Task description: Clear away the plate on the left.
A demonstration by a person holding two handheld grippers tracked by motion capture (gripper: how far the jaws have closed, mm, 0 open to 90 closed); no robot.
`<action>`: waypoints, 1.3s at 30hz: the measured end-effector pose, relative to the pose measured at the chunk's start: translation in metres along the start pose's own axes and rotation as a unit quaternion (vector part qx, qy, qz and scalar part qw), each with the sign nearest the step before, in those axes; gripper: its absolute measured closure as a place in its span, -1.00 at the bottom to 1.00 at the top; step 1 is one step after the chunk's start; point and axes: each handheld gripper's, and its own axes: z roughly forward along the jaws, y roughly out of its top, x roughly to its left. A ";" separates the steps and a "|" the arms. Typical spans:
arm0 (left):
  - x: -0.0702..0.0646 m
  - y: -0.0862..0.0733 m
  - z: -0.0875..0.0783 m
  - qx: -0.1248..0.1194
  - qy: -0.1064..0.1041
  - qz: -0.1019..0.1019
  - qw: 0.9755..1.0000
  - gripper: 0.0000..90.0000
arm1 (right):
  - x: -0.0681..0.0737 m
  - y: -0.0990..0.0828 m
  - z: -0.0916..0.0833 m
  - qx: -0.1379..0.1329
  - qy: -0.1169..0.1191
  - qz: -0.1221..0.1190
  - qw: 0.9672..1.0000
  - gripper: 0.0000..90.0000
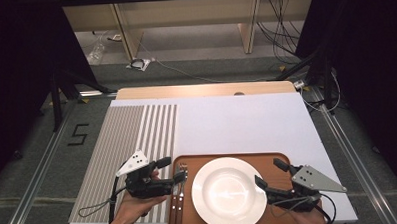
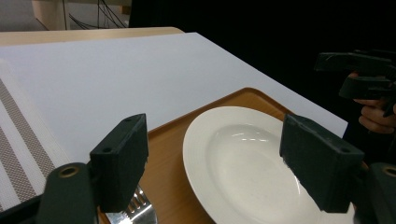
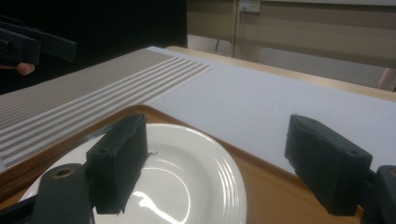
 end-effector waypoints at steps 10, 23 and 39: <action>0.000 -0.002 -0.008 -0.016 0.011 0.023 1.000 -0.53 | 0.001 0.001 -0.001 0.000 0.000 -0.001 1.000 -0.51; -0.002 -0.003 -0.012 -0.025 0.009 0.038 0.999 -0.57 | 0.000 0.000 0.000 0.000 0.001 0.001 1.000 -0.51; -0.001 -0.002 -0.013 -0.032 0.015 0.041 0.999 -0.59 | 0.000 0.000 0.000 -0.001 0.002 0.000 1.000 -0.51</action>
